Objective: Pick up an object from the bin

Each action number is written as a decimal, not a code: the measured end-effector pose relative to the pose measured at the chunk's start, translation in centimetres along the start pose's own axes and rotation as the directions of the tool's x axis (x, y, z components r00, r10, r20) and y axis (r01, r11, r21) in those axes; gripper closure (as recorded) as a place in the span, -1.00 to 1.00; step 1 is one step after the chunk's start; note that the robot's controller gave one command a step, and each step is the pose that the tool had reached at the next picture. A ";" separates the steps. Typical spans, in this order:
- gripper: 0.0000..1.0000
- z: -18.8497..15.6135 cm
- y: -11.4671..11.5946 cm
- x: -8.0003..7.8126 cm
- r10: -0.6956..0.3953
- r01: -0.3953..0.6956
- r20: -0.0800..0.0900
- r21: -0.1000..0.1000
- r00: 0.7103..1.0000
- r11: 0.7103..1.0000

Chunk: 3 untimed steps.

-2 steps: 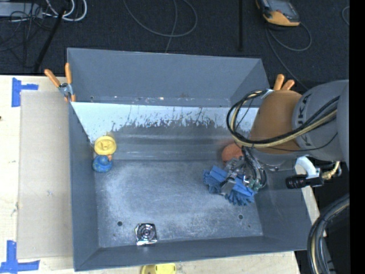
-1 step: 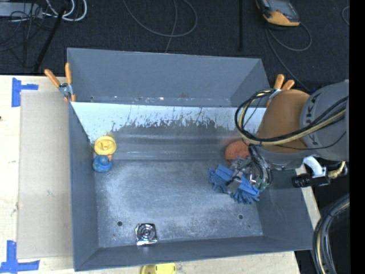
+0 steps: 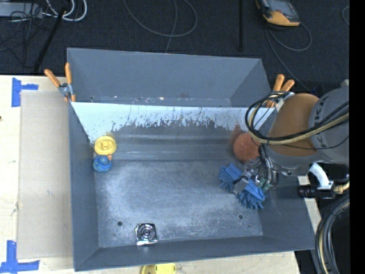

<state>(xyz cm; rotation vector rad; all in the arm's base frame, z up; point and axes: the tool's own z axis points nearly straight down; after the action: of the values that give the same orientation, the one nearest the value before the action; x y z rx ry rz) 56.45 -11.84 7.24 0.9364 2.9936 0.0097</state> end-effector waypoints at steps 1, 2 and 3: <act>1.00 0.0 -0.6 0.3 -0.006 0.006 0.002 0.000 1.000 1.000; 1.00 0.0 -0.6 0.3 -0.006 0.006 0.002 0.000 1.000 1.000; 1.00 -0.5 -0.7 0.4 -0.007 0.007 -0.004 0.003 1.000 1.000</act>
Offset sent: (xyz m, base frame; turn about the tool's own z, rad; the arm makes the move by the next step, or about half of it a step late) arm 0.0000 0.0000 0.0000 0.0000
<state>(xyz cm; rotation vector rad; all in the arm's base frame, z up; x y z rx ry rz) 55.67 -12.18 7.71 0.9278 3.0011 0.0064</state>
